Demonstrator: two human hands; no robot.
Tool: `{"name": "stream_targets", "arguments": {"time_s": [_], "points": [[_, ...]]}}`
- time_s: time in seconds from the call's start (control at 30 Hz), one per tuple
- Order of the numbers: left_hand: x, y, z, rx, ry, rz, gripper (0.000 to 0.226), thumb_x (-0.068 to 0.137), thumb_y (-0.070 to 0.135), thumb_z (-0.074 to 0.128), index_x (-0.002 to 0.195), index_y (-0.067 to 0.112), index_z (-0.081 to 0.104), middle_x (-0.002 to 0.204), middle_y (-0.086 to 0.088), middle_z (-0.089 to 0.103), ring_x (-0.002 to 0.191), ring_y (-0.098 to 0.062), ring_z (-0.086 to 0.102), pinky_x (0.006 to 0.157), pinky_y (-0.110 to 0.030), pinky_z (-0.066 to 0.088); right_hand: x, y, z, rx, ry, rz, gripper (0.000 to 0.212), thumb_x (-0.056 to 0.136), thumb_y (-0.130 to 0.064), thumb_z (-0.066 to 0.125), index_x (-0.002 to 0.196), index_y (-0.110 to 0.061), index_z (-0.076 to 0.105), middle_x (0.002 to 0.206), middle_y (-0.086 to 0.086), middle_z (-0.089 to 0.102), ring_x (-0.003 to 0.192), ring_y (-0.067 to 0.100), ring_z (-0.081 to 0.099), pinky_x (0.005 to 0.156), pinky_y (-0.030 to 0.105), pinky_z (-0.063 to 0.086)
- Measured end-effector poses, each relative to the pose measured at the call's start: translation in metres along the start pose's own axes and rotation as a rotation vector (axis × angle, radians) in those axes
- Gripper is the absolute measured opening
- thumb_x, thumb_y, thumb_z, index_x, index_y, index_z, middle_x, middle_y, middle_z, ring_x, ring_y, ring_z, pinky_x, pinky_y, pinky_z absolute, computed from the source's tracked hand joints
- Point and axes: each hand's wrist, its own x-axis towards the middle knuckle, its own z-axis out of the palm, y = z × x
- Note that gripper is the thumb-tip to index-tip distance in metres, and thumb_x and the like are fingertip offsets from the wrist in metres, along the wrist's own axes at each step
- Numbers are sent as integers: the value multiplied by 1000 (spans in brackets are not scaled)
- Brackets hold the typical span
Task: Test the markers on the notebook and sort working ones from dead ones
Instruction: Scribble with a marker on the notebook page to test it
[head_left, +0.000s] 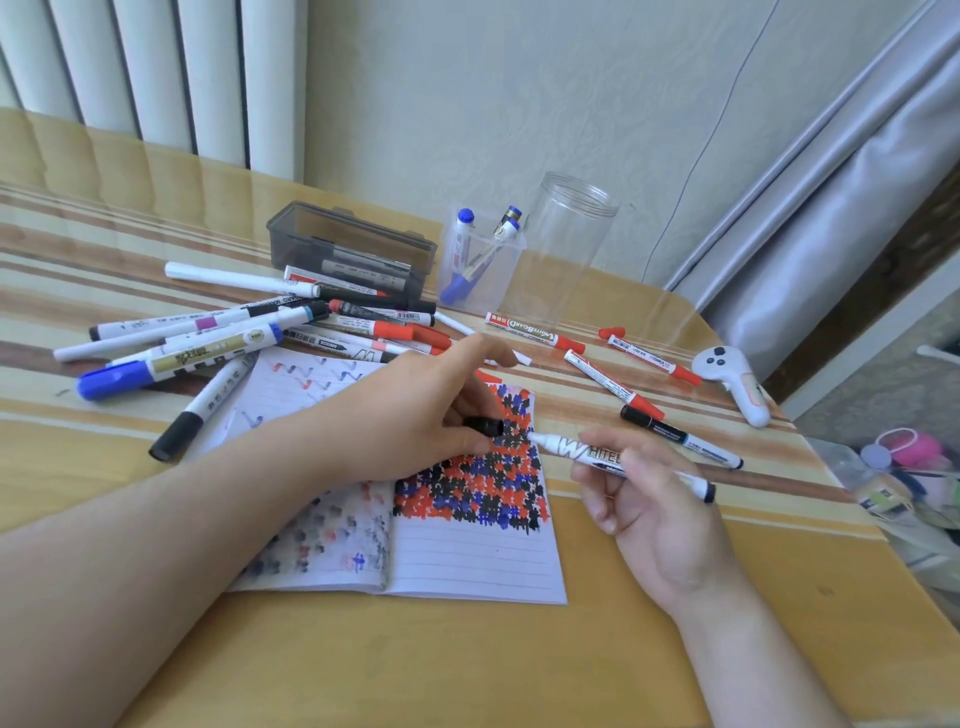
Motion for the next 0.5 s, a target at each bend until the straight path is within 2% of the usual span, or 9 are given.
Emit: {"name": "stream_targets", "arguments": {"time_s": [0.1,0.2,0.37,0.43,0.5], "points": [[-2,5,0,18,-7,19,68,87,23,81,135,44,39,104,21,71,93,10,64,83,-7,48,0,0,-1,16,-35,13,60,67,-54,75,108,-10,79,87,21,71,64,21,51,53,27,38],[-2,6,0,31,-27,30,68,87,25,82,136,42,38,105,20,72,93,8,66,85,-12,52,0,1,0,-6,-33,26,65,68,-56,73,110,-8,78,89,23,71,65,20,51,54,27,38],[-2,5,2,44,-39,38,66,86,27,83,136,40,41,105,21,73,92,6,67,86,-15,53,0,2,3,-67,-10,48,45,80,-34,53,110,-13,79,92,25,73,64,21,51,56,29,38],[-3,5,3,28,-29,41,57,86,29,82,131,40,48,104,21,73,92,3,67,84,-16,52,-1,0,5,-87,-17,55,32,81,-30,57,104,-21,78,95,26,74,64,23,54,56,28,39],[-3,6,5,-71,-11,27,36,89,30,79,119,38,61,99,17,74,89,-2,68,83,-21,54,-1,-2,6,-69,9,65,13,83,-30,65,93,-25,73,89,25,74,60,24,55,55,28,40]]}}
